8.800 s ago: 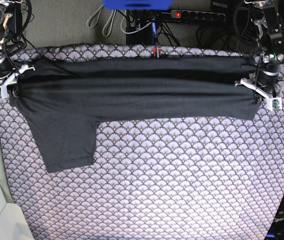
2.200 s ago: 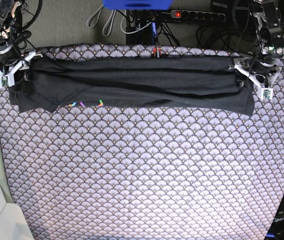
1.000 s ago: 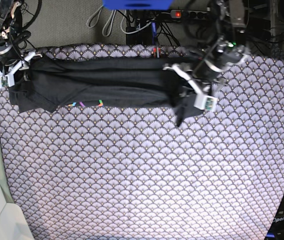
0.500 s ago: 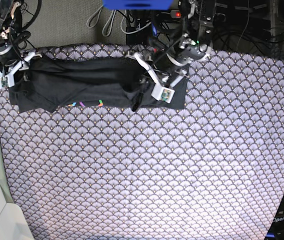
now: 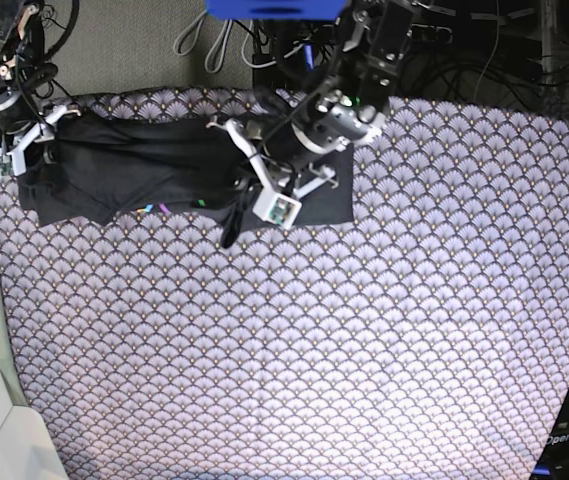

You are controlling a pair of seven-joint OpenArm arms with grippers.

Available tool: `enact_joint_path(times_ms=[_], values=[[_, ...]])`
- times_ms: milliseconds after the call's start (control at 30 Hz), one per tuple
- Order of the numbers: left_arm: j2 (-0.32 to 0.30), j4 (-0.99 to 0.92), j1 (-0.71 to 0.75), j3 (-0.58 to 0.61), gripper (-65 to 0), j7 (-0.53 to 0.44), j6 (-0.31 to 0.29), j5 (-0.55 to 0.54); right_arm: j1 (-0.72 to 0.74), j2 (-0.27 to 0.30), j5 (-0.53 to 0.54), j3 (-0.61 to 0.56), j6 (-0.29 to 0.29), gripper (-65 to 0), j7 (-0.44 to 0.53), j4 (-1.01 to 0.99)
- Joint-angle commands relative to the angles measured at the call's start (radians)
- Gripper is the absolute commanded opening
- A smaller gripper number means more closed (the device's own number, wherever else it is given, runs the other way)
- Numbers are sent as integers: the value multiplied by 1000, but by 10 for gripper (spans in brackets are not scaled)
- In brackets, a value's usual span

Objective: Fold the T-shirt properly
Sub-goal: 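Carry the band end with the left gripper toward the right gripper, folding it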

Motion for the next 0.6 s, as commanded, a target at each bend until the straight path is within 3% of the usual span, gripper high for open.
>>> enact_joint_path(times_ms=[0,133,333,567], values=[[20,2,-20,17,-645,-1,56,-37,1,15,8,5,6,-377,18,18],[22,-13,-50,87,-645,-1,139,-45,-1,15,8,5,6,-377,15,23],[22,-13,-50,103,-645,11,248,-40,1,15,8,5,6,-377,15,23],[-17,-12,-79,210,-645,13,315,-43,2,15,8,2,6,-377,13,23]])
